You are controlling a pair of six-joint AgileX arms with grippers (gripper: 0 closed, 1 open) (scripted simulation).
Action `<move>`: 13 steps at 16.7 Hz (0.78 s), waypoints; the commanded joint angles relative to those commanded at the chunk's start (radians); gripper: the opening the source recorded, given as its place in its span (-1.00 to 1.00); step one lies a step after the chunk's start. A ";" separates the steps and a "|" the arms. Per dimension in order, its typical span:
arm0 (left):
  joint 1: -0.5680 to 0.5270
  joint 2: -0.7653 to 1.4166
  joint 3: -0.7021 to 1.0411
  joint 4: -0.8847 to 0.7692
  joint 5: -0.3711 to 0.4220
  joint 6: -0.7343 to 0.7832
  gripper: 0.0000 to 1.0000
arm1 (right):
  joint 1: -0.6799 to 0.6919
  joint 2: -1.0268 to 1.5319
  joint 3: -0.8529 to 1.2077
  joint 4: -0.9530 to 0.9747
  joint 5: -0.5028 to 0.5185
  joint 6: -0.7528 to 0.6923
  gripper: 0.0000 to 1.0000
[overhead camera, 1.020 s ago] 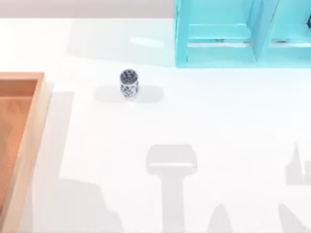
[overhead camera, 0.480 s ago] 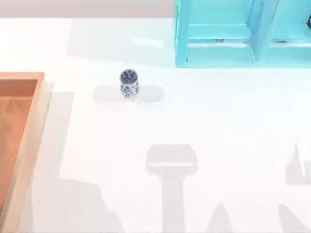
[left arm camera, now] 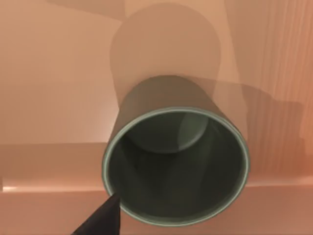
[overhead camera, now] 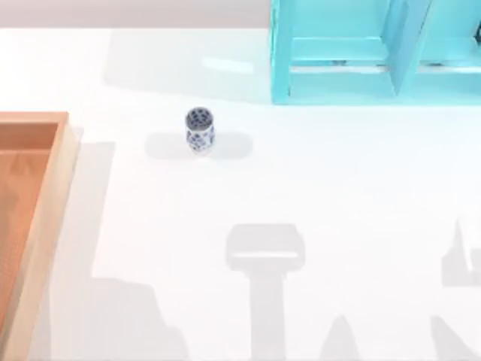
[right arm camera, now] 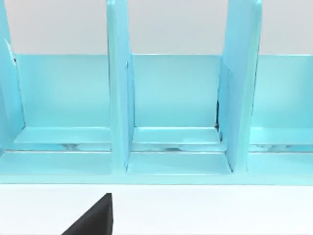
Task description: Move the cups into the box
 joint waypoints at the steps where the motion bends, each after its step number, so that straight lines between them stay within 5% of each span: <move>1: -0.001 0.000 0.000 0.000 0.000 0.000 1.00 | 0.000 0.000 0.000 0.000 0.000 0.000 1.00; 13: -0.008 0.006 0.400 -0.393 0.000 -0.007 1.00 | 0.000 0.000 0.000 0.000 0.000 0.000 1.00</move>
